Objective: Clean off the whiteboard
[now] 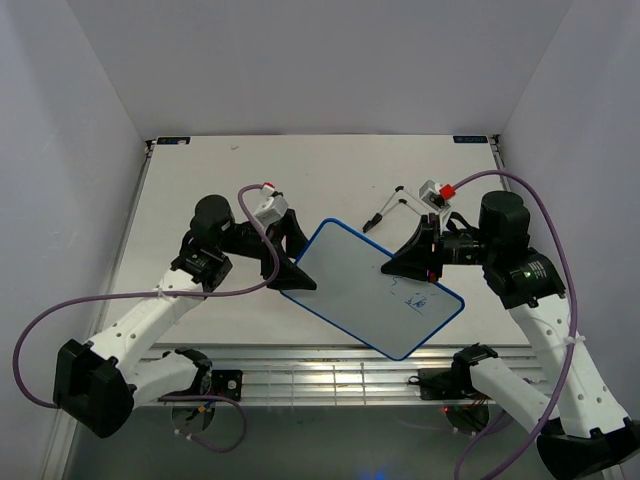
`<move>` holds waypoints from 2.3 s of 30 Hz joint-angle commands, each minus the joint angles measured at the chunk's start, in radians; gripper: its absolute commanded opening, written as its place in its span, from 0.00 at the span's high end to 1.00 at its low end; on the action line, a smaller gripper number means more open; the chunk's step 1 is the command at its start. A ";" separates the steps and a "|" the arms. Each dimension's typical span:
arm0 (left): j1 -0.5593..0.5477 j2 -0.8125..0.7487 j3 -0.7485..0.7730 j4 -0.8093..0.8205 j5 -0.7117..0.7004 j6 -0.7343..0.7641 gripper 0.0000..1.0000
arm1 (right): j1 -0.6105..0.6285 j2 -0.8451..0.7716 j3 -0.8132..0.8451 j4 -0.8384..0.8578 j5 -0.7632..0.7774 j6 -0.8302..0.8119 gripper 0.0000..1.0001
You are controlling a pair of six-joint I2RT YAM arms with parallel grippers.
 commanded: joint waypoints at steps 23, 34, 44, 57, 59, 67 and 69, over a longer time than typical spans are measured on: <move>-0.051 -0.101 0.052 -0.229 -0.611 0.012 1.00 | -0.005 0.022 0.092 0.015 0.341 -0.030 0.02; 0.004 -0.170 0.143 -0.591 -1.209 -0.020 1.00 | -0.005 -0.032 0.091 0.046 0.684 0.067 0.10; 0.148 -0.221 0.192 -0.745 -1.533 -0.027 1.00 | 0.585 0.213 -0.182 0.274 1.216 0.467 0.10; 0.203 -0.366 0.040 -0.696 -1.580 0.042 1.00 | 0.801 0.864 0.188 0.101 1.584 0.849 0.10; 0.203 -0.390 0.011 -0.687 -1.573 0.047 1.00 | 0.801 0.960 0.255 0.087 1.589 0.837 0.10; 0.203 -0.420 -0.026 -0.685 -1.549 0.058 1.00 | 0.801 1.220 0.536 -0.122 1.684 0.878 0.06; 0.203 -0.423 -0.028 -0.685 -1.538 0.058 1.00 | 0.802 1.221 0.520 -0.101 1.678 0.880 0.11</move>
